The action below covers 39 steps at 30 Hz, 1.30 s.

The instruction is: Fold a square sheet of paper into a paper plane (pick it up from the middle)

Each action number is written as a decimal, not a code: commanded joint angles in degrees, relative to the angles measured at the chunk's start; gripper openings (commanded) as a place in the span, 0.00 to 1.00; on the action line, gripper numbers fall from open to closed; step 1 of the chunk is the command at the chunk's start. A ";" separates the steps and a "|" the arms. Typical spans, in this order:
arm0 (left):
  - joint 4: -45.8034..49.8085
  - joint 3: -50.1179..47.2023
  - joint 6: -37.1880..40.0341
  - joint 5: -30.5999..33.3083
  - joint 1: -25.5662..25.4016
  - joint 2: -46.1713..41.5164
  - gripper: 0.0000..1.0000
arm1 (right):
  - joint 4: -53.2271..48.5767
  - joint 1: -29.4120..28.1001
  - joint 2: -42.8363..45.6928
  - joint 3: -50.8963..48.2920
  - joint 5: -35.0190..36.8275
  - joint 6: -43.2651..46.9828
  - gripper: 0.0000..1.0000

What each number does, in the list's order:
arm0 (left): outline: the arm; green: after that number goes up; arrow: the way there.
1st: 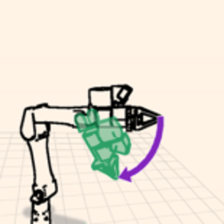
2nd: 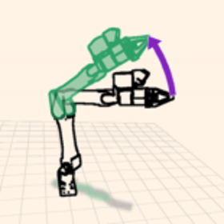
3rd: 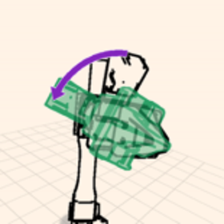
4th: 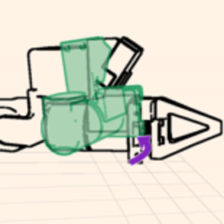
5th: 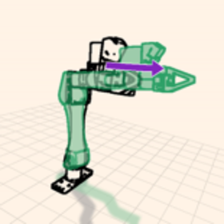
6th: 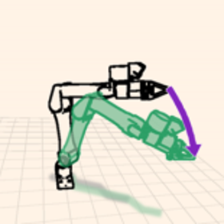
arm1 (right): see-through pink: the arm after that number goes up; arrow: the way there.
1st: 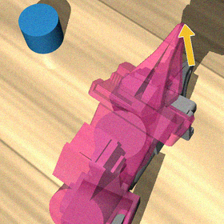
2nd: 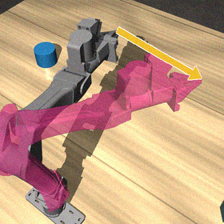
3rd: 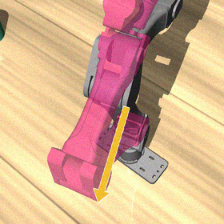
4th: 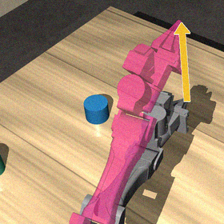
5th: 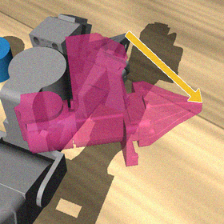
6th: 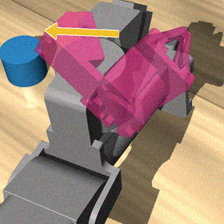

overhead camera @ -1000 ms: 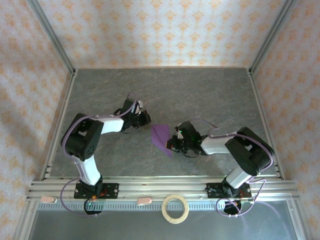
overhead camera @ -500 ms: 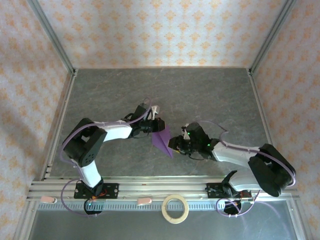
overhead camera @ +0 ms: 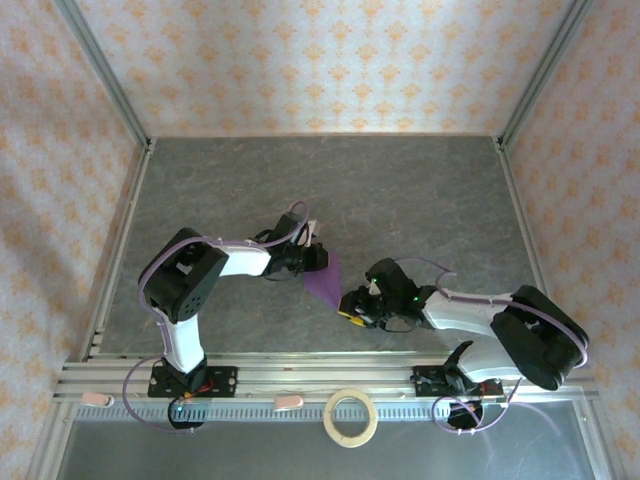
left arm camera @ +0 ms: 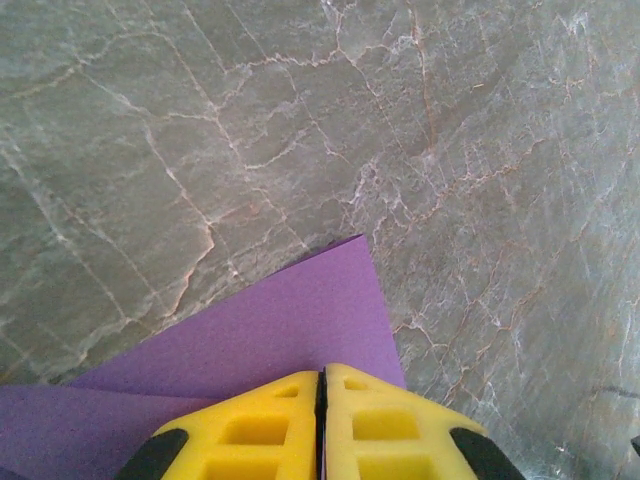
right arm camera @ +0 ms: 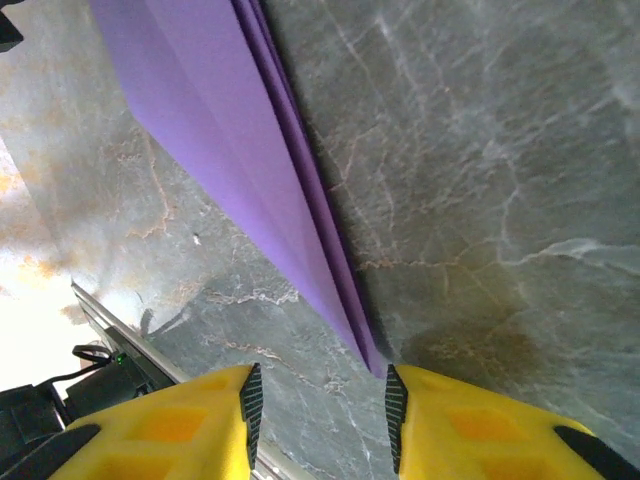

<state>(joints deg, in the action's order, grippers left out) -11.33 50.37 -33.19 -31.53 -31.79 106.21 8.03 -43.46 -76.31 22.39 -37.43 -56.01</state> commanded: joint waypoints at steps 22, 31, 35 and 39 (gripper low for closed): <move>-3.51 -7.04 -8.56 0.96 -1.08 -0.13 0.10 | -9.07 -1.79 -5.69 6.33 4.01 0.20 0.36; -5.36 -8.08 -9.61 -0.80 -1.08 -0.81 0.11 | 0.38 -1.80 -2.30 4.74 5.11 -3.48 0.32; -5.50 -8.25 -9.53 -0.65 -1.12 -1.17 0.11 | 1.42 -1.80 -0.28 4.84 5.27 -3.36 0.31; -5.44 -8.10 -9.61 -0.57 -1.10 -1.53 0.11 | 1.39 -1.46 0.56 4.09 6.47 -3.15 0.31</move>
<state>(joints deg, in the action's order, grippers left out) -21.04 44.07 -42.19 -32.42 -32.27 104.64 7.46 -44.97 -76.84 27.20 -33.61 -58.76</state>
